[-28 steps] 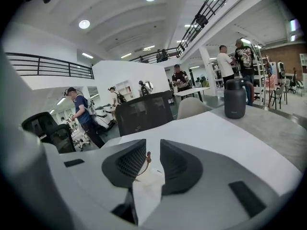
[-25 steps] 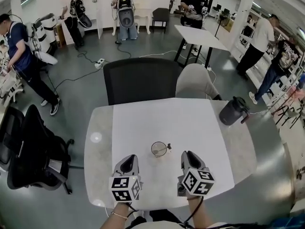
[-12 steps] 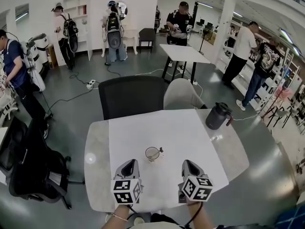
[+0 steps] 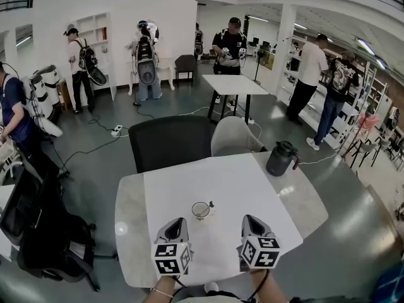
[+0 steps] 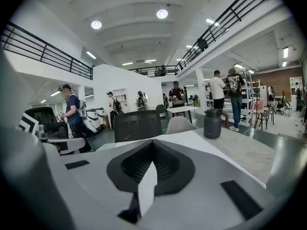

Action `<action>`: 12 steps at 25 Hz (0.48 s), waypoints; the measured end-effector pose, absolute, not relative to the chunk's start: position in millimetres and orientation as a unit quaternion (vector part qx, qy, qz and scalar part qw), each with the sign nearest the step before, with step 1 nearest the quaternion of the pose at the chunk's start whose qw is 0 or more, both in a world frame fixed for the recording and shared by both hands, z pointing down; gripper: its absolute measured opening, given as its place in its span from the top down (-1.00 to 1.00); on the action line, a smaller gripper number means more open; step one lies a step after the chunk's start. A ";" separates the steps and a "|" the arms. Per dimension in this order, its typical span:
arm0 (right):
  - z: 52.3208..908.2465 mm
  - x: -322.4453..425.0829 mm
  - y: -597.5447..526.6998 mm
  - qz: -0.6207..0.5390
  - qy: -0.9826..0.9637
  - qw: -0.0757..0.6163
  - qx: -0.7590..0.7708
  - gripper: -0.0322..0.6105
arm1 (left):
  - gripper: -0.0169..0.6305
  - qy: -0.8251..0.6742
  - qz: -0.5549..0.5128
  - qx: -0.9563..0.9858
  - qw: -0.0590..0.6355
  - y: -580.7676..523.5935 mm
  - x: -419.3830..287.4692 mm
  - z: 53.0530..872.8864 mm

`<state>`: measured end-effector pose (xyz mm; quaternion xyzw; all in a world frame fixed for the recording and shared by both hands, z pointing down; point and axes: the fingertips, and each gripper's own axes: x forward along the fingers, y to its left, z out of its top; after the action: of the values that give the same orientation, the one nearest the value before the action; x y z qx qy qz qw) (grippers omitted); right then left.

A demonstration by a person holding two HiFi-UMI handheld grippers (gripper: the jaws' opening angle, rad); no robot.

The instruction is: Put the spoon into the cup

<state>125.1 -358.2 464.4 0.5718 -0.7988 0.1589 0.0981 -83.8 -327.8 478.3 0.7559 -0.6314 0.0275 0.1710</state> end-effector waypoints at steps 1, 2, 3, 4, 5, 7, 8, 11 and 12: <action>464.5 127.1 -357.5 0.160 -0.798 0.097 0.573 0.80 | 0.89 -0.631 0.027 0.756 0.171 -327.2 -82.7 478.3; 464.6 128.7 -356.4 0.161 -0.797 0.096 0.575 0.80 | 0.89 -0.631 0.028 0.756 0.171 -326.5 -81.8 478.5; 464.4 129.8 -355.5 0.162 -0.796 0.095 0.576 0.80 | 0.89 -0.630 0.029 0.757 0.172 -325.8 -81.3 478.7; 464.3 130.6 -354.6 0.163 -0.795 0.093 0.577 0.80 | 0.89 -0.630 0.030 0.757 0.171 -325.3 -81.3 478.8; 464.1 131.4 -353.8 0.164 -0.795 0.092 0.577 0.80 | 0.89 -0.630 0.030 0.757 0.171 -324.8 -81.4 479.0; 463.7 132.5 -351.5 0.164 -0.794 0.090 0.578 0.80 | 0.89 -0.630 0.029 0.757 0.171 -323.2 -81.8 479.8; 463.6 132.7 -350.3 0.164 -0.794 0.090 0.578 0.80 | 0.89 -0.631 0.029 0.756 0.172 -322.4 -82.1 480.5; 463.8 132.5 -347.0 0.161 -0.797 0.093 0.574 0.80 | 0.89 -0.632 0.026 0.755 0.174 -321.0 -81.6 483.1; 463.7 132.9 -346.2 0.160 -0.798 0.094 0.573 0.80 | 0.89 -0.632 0.025 0.754 0.175 -320.9 -80.5 484.1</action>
<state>132.9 -346.2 463.7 0.5733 -0.7982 0.1597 0.0937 -80.5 -320.9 484.1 0.7544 -0.6323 0.0247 0.1746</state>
